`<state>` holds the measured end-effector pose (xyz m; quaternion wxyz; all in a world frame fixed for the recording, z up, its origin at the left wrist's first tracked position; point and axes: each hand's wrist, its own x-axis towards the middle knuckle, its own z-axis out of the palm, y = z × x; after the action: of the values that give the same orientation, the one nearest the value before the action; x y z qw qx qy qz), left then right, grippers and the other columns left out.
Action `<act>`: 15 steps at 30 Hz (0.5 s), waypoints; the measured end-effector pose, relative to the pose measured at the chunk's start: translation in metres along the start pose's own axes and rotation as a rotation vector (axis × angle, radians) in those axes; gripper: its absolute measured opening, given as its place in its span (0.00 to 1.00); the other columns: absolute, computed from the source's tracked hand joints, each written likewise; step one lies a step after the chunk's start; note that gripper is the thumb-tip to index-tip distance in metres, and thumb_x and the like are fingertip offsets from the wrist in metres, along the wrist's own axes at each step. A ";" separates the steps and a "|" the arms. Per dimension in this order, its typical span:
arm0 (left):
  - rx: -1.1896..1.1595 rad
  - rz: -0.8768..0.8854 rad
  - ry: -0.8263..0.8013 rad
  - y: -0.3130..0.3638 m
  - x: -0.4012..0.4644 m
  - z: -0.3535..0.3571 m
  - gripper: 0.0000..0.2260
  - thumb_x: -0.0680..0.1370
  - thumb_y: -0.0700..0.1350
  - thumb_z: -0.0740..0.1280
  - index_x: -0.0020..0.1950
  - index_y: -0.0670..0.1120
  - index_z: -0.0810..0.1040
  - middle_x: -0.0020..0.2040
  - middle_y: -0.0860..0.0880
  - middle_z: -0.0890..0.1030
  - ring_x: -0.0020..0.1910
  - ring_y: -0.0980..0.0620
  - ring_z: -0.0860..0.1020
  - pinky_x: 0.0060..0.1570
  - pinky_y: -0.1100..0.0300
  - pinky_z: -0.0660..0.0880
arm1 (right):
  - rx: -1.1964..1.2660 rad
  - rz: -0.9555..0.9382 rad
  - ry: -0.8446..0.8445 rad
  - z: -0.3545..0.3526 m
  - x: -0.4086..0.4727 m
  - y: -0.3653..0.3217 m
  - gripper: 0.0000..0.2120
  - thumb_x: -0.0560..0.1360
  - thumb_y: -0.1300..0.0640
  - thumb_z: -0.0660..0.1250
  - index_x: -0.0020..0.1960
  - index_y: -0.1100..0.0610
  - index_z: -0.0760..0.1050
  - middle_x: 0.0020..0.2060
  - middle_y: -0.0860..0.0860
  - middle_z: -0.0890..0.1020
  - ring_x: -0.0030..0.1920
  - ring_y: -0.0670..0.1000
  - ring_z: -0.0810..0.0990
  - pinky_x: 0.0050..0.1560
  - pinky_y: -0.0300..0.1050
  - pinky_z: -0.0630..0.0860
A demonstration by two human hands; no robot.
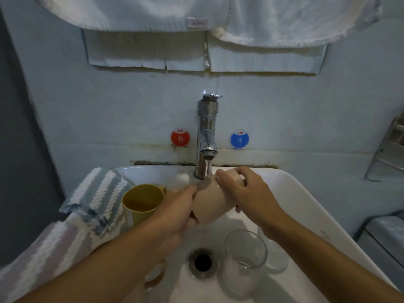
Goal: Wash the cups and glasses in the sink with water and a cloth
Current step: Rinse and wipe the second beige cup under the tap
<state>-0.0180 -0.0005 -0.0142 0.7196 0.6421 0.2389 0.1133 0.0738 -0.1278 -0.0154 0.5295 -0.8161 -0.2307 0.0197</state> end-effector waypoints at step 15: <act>0.224 0.203 -0.036 -0.002 -0.002 0.001 0.27 0.75 0.58 0.68 0.72 0.55 0.66 0.62 0.51 0.74 0.57 0.50 0.76 0.57 0.49 0.79 | 0.052 0.226 -0.007 -0.004 0.009 0.008 0.27 0.81 0.36 0.49 0.63 0.55 0.72 0.50 0.56 0.81 0.35 0.52 0.84 0.35 0.38 0.81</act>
<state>-0.0193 -0.0025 -0.0154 0.6326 0.7410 0.1708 0.1468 0.0864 -0.1306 -0.0188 0.5442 -0.8228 -0.1385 0.0879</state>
